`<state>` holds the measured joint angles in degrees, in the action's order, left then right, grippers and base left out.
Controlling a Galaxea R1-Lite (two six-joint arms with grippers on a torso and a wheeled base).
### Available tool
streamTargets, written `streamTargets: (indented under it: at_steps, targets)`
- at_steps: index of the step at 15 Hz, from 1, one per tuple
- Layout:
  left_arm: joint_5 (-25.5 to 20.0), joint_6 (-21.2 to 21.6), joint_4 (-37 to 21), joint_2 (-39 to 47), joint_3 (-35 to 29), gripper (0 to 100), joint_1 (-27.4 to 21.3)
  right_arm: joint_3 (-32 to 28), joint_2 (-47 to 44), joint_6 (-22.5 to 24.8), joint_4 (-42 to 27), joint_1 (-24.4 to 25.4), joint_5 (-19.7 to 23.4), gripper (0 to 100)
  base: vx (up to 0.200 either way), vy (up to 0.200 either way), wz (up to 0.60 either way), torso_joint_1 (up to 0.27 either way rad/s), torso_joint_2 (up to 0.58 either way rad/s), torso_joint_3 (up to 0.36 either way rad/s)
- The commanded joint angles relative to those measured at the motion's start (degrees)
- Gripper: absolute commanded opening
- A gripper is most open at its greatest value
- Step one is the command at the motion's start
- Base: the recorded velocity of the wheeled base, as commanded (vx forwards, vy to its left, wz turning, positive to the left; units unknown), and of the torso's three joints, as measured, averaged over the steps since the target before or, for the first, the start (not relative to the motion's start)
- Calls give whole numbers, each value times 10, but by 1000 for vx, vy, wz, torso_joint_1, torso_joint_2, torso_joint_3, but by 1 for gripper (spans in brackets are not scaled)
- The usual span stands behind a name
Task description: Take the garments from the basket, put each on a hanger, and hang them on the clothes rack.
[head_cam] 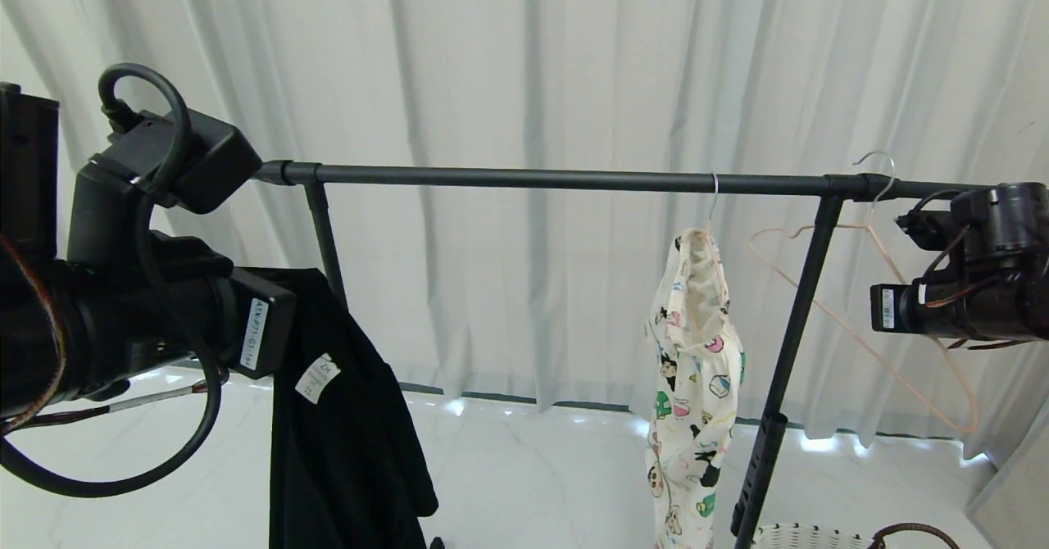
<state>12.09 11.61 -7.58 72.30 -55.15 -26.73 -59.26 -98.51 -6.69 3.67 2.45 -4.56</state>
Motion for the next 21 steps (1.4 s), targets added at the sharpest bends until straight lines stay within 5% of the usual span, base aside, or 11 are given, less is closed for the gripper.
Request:
streamTargets:
  at_steps: [1, 7, 11, 21]
  targets:
    - [0, 0, 0, -9, -1, 0, 0, 13, 46, -1, 1, -1, 0, 0, 0, 0, 0, 0, 0, 0]
    - [0, 0, 0, -30, 3, 0, 0, 71, 128, 4, 6, 0, -2, 0, 0, 0, 0, 0, 0, 0]
    - [1, 10, 0, -33, 1, 0, 0, 144, 218, 21, -3, -3, -3, 0, -200, 0, 0, 7, 6, 5]
    - [0, 10, 0, -45, 5, 0, 0, 165, 294, 38, -59, 0, -3, 0, -200, 0, 0, 0, 0, 4]
